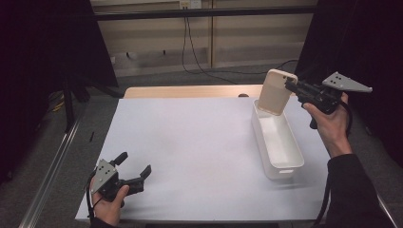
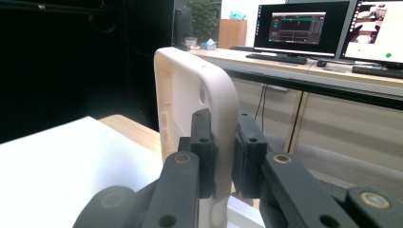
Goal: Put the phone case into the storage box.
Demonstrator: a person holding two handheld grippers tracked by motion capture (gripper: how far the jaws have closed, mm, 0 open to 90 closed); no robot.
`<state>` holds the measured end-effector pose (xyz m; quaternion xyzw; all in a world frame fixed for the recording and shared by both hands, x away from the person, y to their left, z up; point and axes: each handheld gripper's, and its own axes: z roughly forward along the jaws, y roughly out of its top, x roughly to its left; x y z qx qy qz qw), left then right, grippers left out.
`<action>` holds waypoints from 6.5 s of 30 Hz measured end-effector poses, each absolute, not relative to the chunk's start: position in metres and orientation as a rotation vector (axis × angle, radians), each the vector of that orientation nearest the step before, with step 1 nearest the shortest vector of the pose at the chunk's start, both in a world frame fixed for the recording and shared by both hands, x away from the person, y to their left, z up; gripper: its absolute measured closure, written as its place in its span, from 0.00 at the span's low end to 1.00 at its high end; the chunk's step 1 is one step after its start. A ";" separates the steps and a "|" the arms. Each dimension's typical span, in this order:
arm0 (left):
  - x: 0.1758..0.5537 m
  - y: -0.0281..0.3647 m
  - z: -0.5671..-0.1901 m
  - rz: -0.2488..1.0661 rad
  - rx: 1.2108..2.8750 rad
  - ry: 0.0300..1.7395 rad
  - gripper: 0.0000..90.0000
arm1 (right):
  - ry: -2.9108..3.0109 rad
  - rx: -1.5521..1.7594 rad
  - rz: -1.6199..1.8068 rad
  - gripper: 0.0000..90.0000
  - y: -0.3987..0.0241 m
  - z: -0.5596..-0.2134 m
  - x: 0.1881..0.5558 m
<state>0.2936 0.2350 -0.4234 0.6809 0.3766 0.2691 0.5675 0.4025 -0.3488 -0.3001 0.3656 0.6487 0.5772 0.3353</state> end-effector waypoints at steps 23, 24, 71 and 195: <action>0.300 0.234 -0.422 0.646 1.629 0.860 0.04 | 1.769 0.927 1.430 0.90 -0.355 -0.333 0.427; 0.299 0.233 -0.422 0.633 1.618 0.867 0.04 | 1.771 0.924 1.426 0.90 -0.355 -0.334 0.428; 0.303 0.231 -0.424 0.648 1.643 0.855 0.04 | 1.761 1.044 1.345 0.86 -0.354 -0.394 0.469; 0.311 0.231 -0.422 0.643 1.634 0.833 0.04 | 1.588 1.245 1.310 0.00 -0.348 -0.373 0.416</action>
